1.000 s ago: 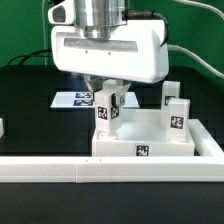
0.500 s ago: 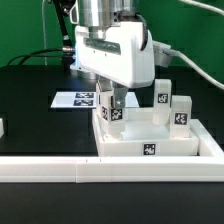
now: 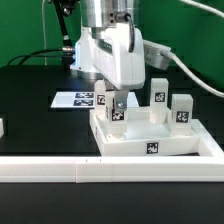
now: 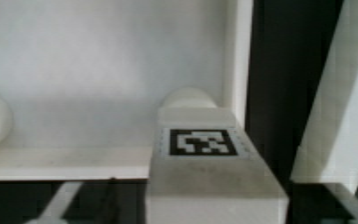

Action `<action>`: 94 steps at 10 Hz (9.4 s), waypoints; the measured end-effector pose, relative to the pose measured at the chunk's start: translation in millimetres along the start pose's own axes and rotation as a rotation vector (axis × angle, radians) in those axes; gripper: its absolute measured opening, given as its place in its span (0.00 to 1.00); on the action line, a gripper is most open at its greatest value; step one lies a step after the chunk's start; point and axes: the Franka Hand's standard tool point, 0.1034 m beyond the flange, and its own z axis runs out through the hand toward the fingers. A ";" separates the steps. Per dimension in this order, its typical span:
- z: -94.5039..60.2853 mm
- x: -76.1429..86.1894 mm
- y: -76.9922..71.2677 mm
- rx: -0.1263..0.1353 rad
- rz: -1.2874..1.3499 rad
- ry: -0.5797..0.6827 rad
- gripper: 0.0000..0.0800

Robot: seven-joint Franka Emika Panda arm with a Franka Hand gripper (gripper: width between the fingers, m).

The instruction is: Assemble square table

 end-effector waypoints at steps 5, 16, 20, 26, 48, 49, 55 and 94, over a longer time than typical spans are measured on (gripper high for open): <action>3.0 -9.0 0.2 0.005 -0.431 0.005 0.81; 0.1 -0.6 -2.2 -0.012 -1.300 0.023 0.81; -0.2 1.3 -2.2 -0.016 -1.342 0.027 0.43; 0.2 1.2 -2.0 -0.014 -1.186 0.027 0.36; 3.3 1.2 -5.6 0.005 -0.839 0.038 0.81; 3.2 1.4 -5.5 0.005 -0.867 0.039 0.81; 3.2 3.0 -5.2 -0.010 -1.268 0.044 0.81; 11.5 -11.1 -7.2 0.011 -0.719 0.055 0.81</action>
Offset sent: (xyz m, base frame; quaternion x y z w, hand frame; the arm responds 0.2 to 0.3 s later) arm -0.0075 0.0171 -0.0043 0.0219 -0.0056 -0.2872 0.9576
